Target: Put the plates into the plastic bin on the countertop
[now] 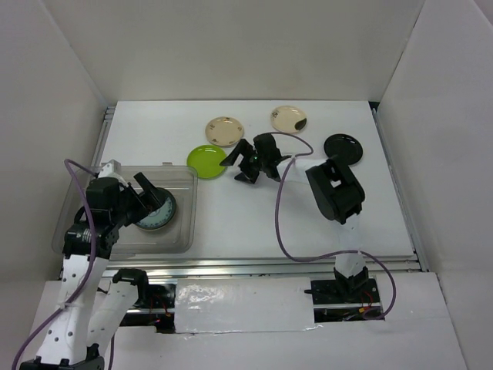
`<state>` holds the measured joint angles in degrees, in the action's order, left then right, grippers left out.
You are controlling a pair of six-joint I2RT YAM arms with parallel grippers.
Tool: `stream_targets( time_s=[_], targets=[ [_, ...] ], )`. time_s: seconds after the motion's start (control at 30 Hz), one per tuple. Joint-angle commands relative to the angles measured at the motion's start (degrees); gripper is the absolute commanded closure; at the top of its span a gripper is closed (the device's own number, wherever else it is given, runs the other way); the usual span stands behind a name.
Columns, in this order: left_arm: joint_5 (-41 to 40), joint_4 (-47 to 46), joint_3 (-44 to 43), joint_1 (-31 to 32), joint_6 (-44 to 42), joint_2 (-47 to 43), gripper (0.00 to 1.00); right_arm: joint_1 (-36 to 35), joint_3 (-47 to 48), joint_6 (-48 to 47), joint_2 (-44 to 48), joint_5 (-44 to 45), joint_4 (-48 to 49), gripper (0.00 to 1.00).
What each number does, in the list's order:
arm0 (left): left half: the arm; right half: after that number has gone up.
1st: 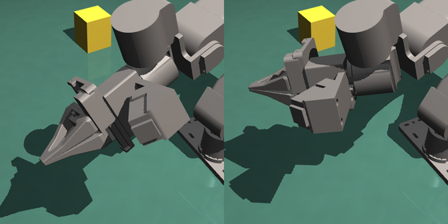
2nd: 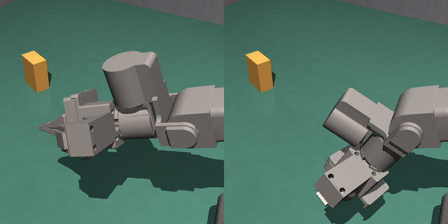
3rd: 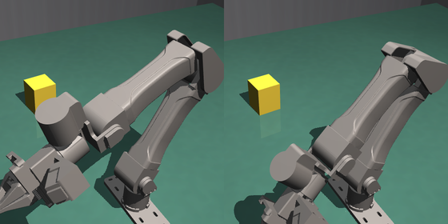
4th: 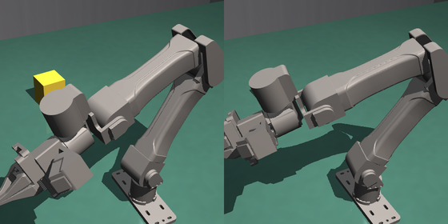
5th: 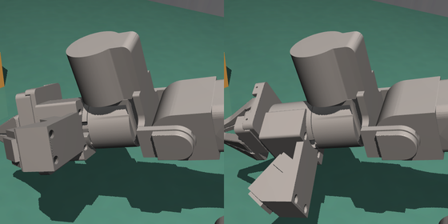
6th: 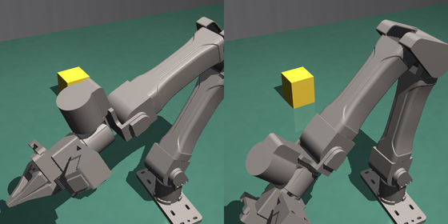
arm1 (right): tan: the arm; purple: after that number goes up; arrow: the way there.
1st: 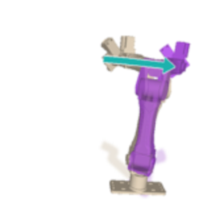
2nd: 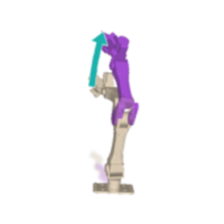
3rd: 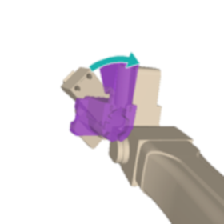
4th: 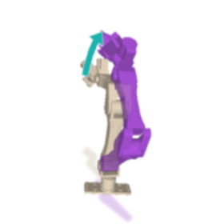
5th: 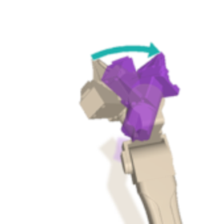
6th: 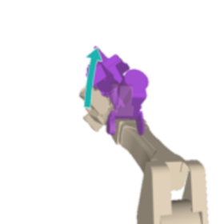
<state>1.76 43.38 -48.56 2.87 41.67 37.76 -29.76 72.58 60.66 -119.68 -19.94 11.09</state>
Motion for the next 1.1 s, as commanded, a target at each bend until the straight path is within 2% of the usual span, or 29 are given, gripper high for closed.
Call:
stream_targets(
  time_s=[0.0, 0.1, 0.13, 0.2, 0.23, 0.3, 0.33, 0.4, 0.5, 0.63, 0.7, 0.87, 0.97, 1.07],
  targets=[
    [2.5, 1.9, -3.5, 0.5, -4.6, -2.2, 0.01, -0.4, 9.8, 4.2, -6.7, 3.2, -3.0, 0.06],
    [2.2, 3.6, -4.9, 0.4, -5.5, -2.2, 0.01, -0.6, 16.7, 5.5, -11.6, 3.2, -7.8, 0.19],
    [1.8, 3.9, -5.1, 0.4, -5.6, -2.4, 0.01, -0.7, 19.2, 5.8, -12.4, 3.6, -8.5, 0.28],
    [1.7, 4.0, -5.0, 0.4, -5.7, -2.9, 0.01, -0.9, 20.5, 5.9, -13.5, 4.7, -9.2, 0.36],
    [1.7, 4.2, -5.0, 0.4, -5.7, -3.1, 0.01, -1.3, 21.1, 6.0, -13.4, 5.5, -10.1, 0.47],
    [1.5, 4.0, -5.0, 0.4, -5.9, -3.2, 0.01, -1.6, 21.8, 5.8, -13.2, 7.5, -12.0, 0.59],
    [1.5, 4.0, -5.2, 0.5, -6.1, -3.0, 0.01, -1.6, 21.8, 5.7, -13.0, 8.0, -12.2, 0.71],
    [1.6, 4.2, -5.7, 0.4, -6.6, -2.3, 0.01, -2.0, 21.6, 5.3, -12.7, 8.4, -12.0, 0.85],
    [1.3, 3.9, -5.5, 0.4, -7.2, -1.9, 0.01, -2.1, 21.4, 4.9, -11.9, 8.1, -11.4, 1.0],
    [1.3, 3.7, -5.5, 0.4, -7.5, -1.5, 0.01, -2.6, 22.3, 3.6, -7.7, 6.8, -11.5, 1.0],
    [1.5, 3.0, -6.1, 0.4, -7.4, -1.5, 0.01, -2.6, 23.4, 2.1, -3.2, 8.0, -14.8, 1.0],
    [4.6, -0.9, -10.1, 0.4, -9.2, 2.2, 0.01, -2.5, 26.8, -5.1, 6.9, 17.1, -24.7, 1.0],
    [12.0, -5.2, -13.8, 0.4, -11.2, 9.5, 0.01, -3.1, 28.7, -10.6, 11.1, 21.8, -31.2, 1.0],
    [21.0, -12.9, -15.7, 0.4, -10.1, 17.2, 0.01, -3.6, 29.4, -15.0, 14.3, 21.0, -36.1, 1.0]
  ],
)
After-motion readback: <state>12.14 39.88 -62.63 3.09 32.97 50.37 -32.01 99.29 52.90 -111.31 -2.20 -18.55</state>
